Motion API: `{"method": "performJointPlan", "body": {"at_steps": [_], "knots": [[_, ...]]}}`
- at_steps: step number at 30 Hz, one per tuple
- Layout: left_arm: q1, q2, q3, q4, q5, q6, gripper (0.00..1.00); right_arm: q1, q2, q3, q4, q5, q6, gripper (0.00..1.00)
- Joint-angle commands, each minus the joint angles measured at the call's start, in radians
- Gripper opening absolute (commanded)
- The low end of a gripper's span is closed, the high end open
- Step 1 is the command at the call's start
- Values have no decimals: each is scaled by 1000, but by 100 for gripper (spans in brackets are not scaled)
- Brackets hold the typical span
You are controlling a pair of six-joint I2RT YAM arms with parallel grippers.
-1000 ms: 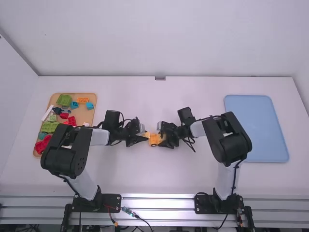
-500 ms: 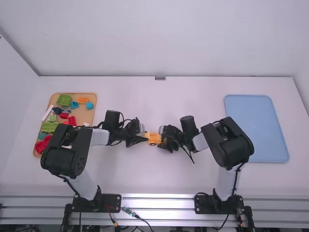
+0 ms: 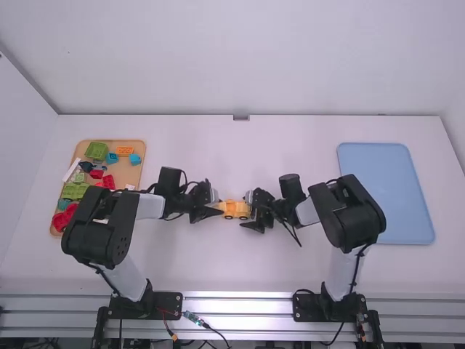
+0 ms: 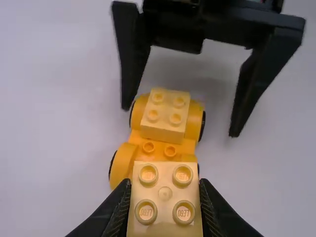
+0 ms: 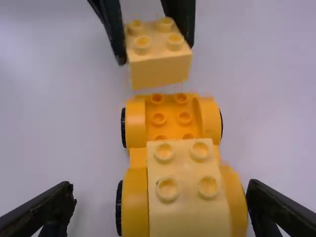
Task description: Assemble lego blocks to make yellow taxi
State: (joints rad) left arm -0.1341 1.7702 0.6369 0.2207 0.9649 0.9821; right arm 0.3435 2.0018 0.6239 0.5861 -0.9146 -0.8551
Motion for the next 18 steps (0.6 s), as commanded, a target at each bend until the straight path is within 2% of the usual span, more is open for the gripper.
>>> {"method": "performJointPlan", "body": {"at_steps": [1, 12, 15, 16, 18], "knots": [[-10, -18, 9, -5, 62, 59, 2, 11, 53, 53, -15, -43, -14, 91], [-10, -18, 9, 15, 72, 59, 2, 10, 89, 80, -15, -47, -18, 85], [-13, -17, 9, 27, 70, 59, 2, 10, 89, 84, -21, -46, -17, 78], [-20, -16, 9, 31, 72, 59, 2, 10, 89, 84, -23, -43, -17, 69], [-28, -14, 9, 36, 69, 59, 2, 10, 89, 82, -22, -39, -18, 64]]}}
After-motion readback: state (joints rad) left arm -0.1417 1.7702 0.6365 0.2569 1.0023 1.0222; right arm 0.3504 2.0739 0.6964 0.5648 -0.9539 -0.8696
